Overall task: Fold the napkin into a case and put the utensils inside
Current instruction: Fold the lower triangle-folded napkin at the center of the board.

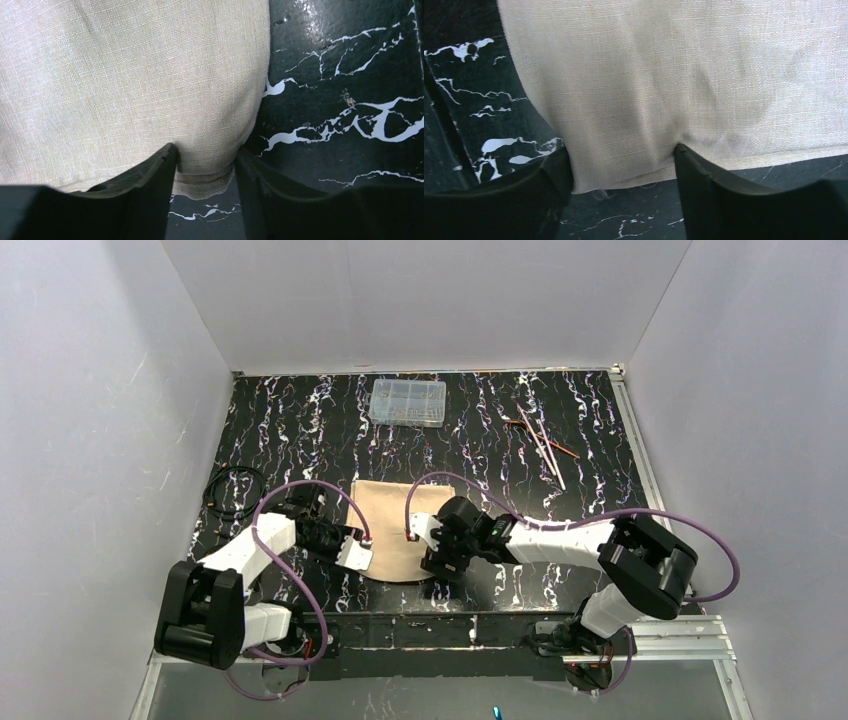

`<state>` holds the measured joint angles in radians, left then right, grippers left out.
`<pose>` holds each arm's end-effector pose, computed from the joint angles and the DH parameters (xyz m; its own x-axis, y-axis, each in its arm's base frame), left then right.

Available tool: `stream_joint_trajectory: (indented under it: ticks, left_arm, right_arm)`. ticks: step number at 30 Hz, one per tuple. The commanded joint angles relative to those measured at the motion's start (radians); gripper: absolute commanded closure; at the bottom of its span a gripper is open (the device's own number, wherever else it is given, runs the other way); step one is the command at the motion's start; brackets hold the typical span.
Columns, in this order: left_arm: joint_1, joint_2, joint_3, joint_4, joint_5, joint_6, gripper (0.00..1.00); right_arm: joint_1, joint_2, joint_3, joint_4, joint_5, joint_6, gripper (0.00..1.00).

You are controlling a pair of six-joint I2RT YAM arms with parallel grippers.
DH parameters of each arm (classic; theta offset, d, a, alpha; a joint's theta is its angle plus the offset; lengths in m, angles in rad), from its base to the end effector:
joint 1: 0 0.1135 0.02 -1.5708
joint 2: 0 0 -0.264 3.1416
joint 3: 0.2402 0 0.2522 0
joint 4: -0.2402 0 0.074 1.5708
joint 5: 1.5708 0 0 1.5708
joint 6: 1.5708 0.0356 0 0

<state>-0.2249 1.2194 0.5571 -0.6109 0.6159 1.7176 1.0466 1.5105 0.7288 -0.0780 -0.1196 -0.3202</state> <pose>0.1801 -0.0623 0.1595 0.4798 0.7186 -0.5035 0.8712 -0.3218 0.3709 0.1423 0.2546 0.1642 -0.0771 -0.7578 -0.6479 -0.9722 0.2013 -0.1196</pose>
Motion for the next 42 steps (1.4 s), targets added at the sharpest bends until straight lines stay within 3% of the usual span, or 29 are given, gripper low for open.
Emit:
stream_joint_trajectory:
  ticks: [1,4,10,14,18,21,25,28,32,34,38,42]
  left_arm:
    - [-0.004,0.035,0.052,-0.078,-0.021,0.02,0.6]
    - [-0.003,0.05,0.075,-0.092,-0.026,0.015,0.62]
    - [-0.004,0.07,0.156,-0.137,-0.004,-0.032,0.57]
    - [-0.004,0.096,0.23,-0.187,0.004,-0.078,0.51]
    - [-0.005,0.102,0.283,-0.247,0.034,-0.093,0.34]
    - [-0.021,0.085,0.314,-0.273,0.064,-0.136,0.28]
    - [-0.049,0.111,0.409,-0.319,0.13,-0.306,0.25]
    - [-0.087,0.132,0.436,-0.344,0.159,-0.374,0.13]
    - [-0.186,0.102,0.365,-0.146,0.118,-0.563,0.11]
    - [-0.235,0.064,0.281,0.059,0.042,-0.657,0.11]
    - [-0.336,0.04,0.165,0.254,-0.119,-0.7,0.11]
    - [-0.396,0.076,0.149,0.346,-0.209,-0.721,0.11]
  right_arm:
    - [-0.061,0.028,0.05,-0.012,-0.093,0.046,0.31]
    - [-0.095,0.006,0.057,-0.022,-0.136,0.066,0.49]
    - [-0.169,-0.004,0.093,-0.058,-0.289,0.126,0.74]
    - [-0.214,0.04,0.148,-0.086,-0.378,0.179,0.86]
    - [-0.25,0.118,0.246,-0.149,-0.475,0.217,0.95]
    - [-0.28,0.179,0.304,-0.185,-0.507,0.251,0.98]
    - [-0.321,0.247,0.351,-0.196,-0.571,0.298,0.98]
    - [-0.339,0.27,0.355,-0.185,-0.625,0.314,0.98]
    - [-0.353,0.297,0.359,-0.177,-0.686,0.347,0.98]
    - [-0.356,0.297,0.349,-0.166,-0.705,0.355,0.97]
    - [-0.364,0.291,0.328,-0.141,-0.743,0.372,0.95]
    - [-0.371,0.304,0.335,-0.146,-0.765,0.378,0.94]
